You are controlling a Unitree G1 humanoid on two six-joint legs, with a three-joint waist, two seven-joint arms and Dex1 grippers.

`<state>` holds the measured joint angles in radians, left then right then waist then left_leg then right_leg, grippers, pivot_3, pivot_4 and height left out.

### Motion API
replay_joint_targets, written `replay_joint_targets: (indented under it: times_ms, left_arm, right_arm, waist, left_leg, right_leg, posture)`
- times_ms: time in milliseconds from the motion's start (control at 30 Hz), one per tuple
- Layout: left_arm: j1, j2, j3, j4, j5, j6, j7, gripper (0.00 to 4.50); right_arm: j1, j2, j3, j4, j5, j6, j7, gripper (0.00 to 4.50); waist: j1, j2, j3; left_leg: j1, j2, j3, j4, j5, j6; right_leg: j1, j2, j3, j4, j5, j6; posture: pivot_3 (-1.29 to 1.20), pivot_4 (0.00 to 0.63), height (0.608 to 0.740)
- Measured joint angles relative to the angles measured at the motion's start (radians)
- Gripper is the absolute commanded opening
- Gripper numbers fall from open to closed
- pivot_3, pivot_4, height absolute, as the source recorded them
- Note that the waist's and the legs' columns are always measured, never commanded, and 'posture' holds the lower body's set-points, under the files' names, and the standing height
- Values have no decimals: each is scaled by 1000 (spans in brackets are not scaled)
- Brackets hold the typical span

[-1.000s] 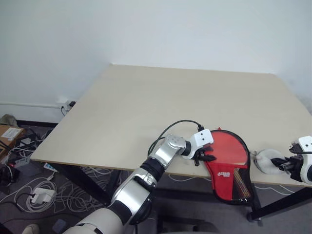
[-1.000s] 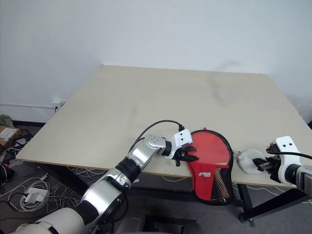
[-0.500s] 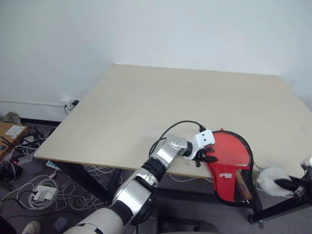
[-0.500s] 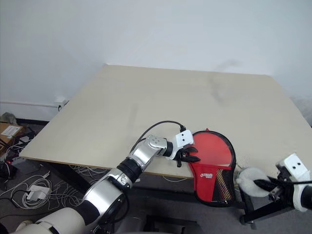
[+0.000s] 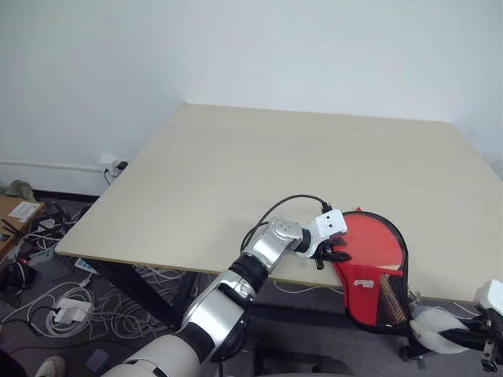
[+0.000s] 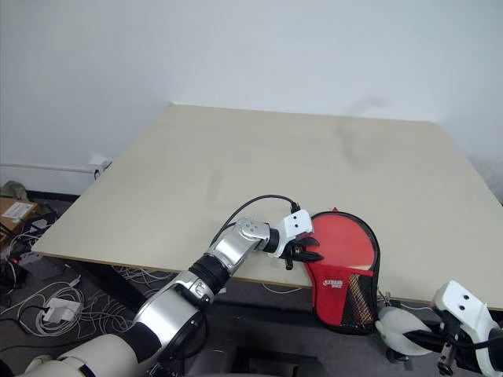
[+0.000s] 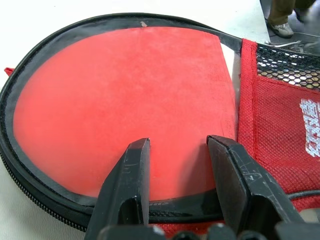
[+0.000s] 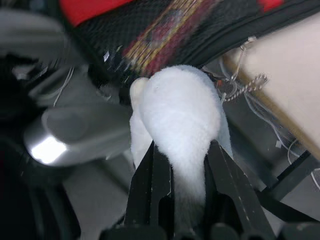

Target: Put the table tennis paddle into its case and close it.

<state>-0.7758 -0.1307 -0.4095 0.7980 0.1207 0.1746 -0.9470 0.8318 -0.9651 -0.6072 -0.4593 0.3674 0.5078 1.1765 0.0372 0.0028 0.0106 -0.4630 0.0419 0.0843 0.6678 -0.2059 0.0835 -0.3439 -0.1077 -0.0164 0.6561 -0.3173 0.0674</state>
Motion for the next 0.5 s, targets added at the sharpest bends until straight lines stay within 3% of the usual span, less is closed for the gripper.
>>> replay_joint_targets:
  times_ms: [233, 500]
  left_arm:
    - [0, 0, 1, 6, -10, 0, 9, 1867]
    - [0, 0, 1, 13, -16, -6, 11, 1867]
  right_arm:
    - [155, 52, -65, -37, -19, -59, 80, 215]
    - [206, 116, -77, -192, -4, -63, 103, 206]
  waist:
    - [-2, 0, 0]
    - [-1, 0, 0]
  left_leg:
    - [1, 1, 0, 1, -1, -1]
    - [1, 2, -1, 1, -2, -1]
  right_leg:
    - [1, 0, 0, -1, -1, -1]
    - [1, 0, -1, -1, -2, -1]
  posture:
    - [0, 0, 715]
    - [0, 0, 715]
